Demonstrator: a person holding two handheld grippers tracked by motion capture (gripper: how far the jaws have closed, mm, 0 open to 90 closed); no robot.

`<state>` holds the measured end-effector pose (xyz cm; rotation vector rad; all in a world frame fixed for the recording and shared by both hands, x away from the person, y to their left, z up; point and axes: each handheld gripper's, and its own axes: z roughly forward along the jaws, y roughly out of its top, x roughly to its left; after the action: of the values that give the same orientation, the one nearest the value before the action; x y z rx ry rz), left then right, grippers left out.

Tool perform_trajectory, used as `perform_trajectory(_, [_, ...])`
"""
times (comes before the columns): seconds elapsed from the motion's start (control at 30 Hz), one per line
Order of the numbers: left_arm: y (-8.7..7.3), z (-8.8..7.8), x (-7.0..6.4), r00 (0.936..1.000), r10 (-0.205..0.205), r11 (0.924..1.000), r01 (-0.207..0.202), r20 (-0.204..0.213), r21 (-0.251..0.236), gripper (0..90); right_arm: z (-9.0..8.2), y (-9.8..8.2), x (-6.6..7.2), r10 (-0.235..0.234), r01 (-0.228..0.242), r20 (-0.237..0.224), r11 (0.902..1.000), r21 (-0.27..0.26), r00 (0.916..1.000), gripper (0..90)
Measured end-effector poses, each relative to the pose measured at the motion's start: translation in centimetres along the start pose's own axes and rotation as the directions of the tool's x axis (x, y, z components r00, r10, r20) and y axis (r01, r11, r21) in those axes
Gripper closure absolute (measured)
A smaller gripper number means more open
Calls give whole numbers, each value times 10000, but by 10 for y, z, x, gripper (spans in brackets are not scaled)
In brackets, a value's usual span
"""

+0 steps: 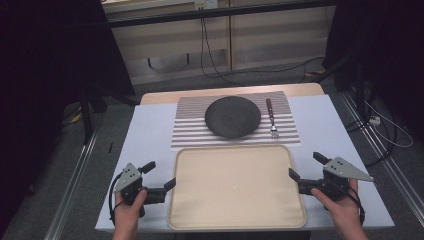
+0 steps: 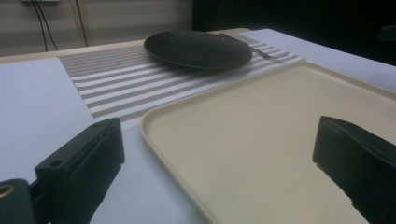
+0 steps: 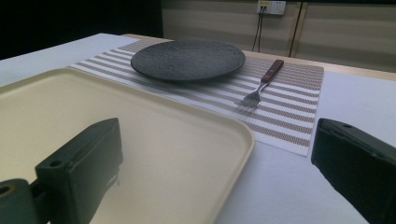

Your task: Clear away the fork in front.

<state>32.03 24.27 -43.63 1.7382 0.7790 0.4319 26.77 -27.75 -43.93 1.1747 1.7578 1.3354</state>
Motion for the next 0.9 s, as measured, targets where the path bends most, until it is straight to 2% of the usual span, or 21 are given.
perform_trajectory(0.47, [0, 0, 0, 10000, -21, 10000, 21, -18, -7, 23, 41, 21, -22, -336, 311, 492, 9982, 507, 9982, 16])
perform_trajectory(0.67, [-1, 1, 1, 10000, 34, 10000, -34, -1, 55, 23, 59, 27, -27, -336, 290, 580, 9965, 781, 9977, 18])
perform_trajectory(0.8, [-1, 1, 0, 10000, -10, 10000, 10, 10, 84, 24, 70, 29, -33, -193, 142, 569, 9961, 876, 9982, 18])
perform_trajectory(0.9, [0, 1, 0, 10000, 52, 9999, -52, -9, 89, 24, 79, 34, -40, 12, -80, 745, 9957, 924, 9972, 22])
